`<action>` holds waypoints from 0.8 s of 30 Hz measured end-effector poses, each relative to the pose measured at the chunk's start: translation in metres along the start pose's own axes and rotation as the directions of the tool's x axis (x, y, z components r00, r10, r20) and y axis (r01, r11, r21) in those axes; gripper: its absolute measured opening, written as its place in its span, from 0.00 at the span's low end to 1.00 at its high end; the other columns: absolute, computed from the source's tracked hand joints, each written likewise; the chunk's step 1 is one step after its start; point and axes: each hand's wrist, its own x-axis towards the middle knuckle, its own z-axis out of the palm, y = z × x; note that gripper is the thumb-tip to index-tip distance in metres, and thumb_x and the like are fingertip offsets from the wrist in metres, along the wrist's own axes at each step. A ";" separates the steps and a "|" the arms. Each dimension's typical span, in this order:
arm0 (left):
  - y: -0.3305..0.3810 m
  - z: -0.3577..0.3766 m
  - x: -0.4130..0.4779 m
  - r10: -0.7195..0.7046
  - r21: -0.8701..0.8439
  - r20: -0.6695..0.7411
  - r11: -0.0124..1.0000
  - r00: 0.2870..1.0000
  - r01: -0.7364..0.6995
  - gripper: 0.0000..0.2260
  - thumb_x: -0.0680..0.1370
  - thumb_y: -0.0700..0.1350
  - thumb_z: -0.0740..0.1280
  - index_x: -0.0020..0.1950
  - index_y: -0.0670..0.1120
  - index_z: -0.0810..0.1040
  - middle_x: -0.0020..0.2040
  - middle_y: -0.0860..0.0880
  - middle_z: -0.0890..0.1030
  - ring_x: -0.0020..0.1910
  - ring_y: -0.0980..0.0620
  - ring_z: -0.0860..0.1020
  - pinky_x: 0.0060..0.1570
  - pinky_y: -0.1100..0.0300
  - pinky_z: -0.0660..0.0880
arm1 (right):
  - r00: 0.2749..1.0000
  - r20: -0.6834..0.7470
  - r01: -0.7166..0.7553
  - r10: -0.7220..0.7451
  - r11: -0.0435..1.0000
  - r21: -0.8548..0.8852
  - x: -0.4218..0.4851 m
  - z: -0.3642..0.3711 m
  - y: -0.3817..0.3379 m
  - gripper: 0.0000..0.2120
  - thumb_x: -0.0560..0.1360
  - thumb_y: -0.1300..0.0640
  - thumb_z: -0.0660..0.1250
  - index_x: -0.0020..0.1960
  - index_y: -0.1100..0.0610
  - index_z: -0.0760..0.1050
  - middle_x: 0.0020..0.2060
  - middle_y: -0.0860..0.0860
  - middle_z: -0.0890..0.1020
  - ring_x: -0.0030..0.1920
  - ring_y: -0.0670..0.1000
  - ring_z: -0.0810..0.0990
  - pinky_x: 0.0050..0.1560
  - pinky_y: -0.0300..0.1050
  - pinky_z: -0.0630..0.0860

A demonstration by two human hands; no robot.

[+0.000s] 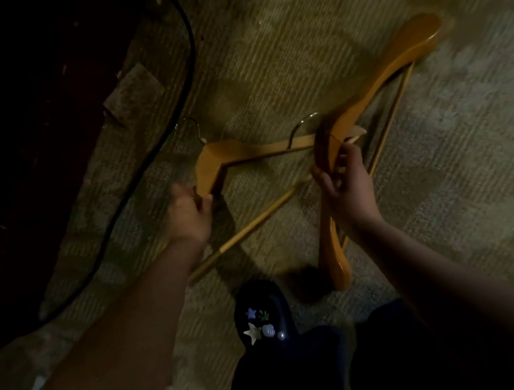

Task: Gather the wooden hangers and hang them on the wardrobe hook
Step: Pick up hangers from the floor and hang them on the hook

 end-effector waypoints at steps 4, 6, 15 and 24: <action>0.022 -0.014 -0.032 -0.134 -0.334 0.307 0.912 0.942 0.238 0.09 0.78 0.41 0.65 0.55 0.37 0.74 0.36 0.44 0.78 0.23 0.57 0.76 0.24 0.65 0.73 | 0.996 0.087 0.002 0.002 0.999 -0.043 -0.023 -0.023 -0.008 0.22 0.77 0.59 0.63 0.69 0.57 0.61 0.53 0.49 0.75 0.50 0.46 0.76 0.49 0.40 0.74; 0.033 -0.025 -0.054 -0.131 -0.362 0.492 0.868 0.860 0.340 0.05 0.78 0.40 0.64 0.48 0.39 0.76 0.32 0.46 0.75 0.20 0.59 0.74 0.23 0.66 0.73 | 0.992 0.127 -0.011 0.021 0.997 -0.078 -0.034 -0.035 -0.015 0.22 0.77 0.60 0.61 0.69 0.57 0.60 0.53 0.50 0.75 0.52 0.49 0.76 0.53 0.46 0.75; 0.066 -0.073 -0.150 -0.054 -0.436 0.501 0.846 0.863 0.306 0.04 0.79 0.41 0.63 0.46 0.44 0.69 0.29 0.48 0.68 0.19 0.58 0.68 0.20 0.66 0.68 | 0.938 0.277 -0.188 0.210 0.977 -0.106 -0.085 -0.113 -0.072 0.17 0.77 0.56 0.62 0.64 0.57 0.66 0.46 0.49 0.77 0.51 0.53 0.79 0.54 0.50 0.79; 0.092 -0.183 -0.255 0.060 -0.477 0.422 0.863 0.904 0.166 0.05 0.80 0.42 0.60 0.45 0.44 0.68 0.22 0.50 0.67 0.15 0.58 0.66 0.18 0.67 0.66 | 0.890 0.333 -0.287 0.310 0.951 -0.119 -0.175 -0.177 -0.172 0.11 0.81 0.55 0.55 0.58 0.61 0.69 0.41 0.54 0.76 0.37 0.49 0.76 0.33 0.36 0.77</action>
